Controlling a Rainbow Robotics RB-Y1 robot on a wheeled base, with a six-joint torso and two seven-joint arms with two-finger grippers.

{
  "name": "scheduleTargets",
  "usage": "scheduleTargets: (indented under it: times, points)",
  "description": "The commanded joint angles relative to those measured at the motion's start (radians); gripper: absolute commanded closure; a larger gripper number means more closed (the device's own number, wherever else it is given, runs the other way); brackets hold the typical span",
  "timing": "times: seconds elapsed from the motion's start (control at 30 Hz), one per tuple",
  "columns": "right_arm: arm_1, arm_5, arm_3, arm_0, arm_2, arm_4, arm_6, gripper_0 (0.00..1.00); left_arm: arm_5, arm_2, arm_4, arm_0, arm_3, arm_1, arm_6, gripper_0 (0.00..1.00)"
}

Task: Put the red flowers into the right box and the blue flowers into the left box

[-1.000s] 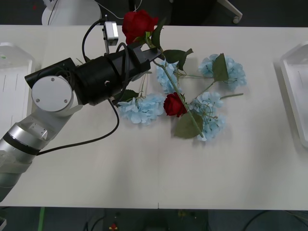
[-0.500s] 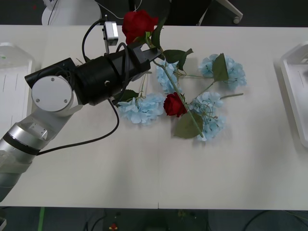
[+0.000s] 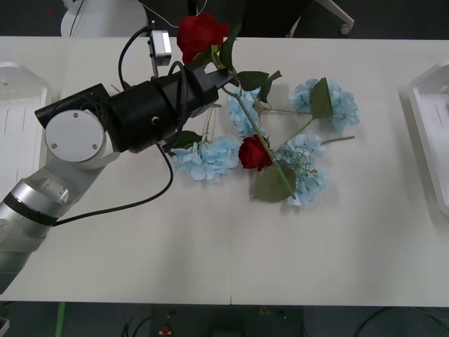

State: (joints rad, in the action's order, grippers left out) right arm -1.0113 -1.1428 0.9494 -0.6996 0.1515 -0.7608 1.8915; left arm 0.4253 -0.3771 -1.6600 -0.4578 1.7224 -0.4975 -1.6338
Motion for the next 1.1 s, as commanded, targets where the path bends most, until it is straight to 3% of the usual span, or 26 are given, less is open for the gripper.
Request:
scheduleTargets:
  times: [0.03, 0.23, 0.47, 0.6, 0.97, 1.1]
  points:
    - [-0.122, -0.101, 0.089, -0.034, -0.021, -0.184, 0.044, 0.04, 0.006, 0.032, -0.012, -0.045, 0.026, 0.0, -0.028, 1.0]
    - [-0.147, -0.244, 0.166, -0.031, -0.024, -0.442, 0.055, 0.04, 0.006, 0.032, -0.012, -0.044, 0.028, 0.002, -0.028, 1.0]
    - [-0.139, -0.272, 0.235, -0.001, -0.024, -0.749, 0.046, 0.03, 0.006, 0.032, -0.012, -0.045, 0.028, 0.002, -0.026, 1.0]
    - [-0.122, -0.276, 0.354, 0.042, -0.024, -0.92, 0.052, 0.03, 0.006, 0.032, -0.014, -0.045, 0.028, 0.0, -0.026, 1.0]
    - [-0.086, -0.321, 0.589, 0.163, -0.023, -1.078, 0.0, 0.04, 0.006, 0.032, -0.02, -0.044, 0.028, -0.001, -0.026, 1.0]
    - [-0.026, -0.319, 0.66, 0.177, -0.023, -1.078, -0.063, 0.04, 0.006, 0.032, -0.02, -0.044, 0.028, -0.001, -0.026, 1.0]
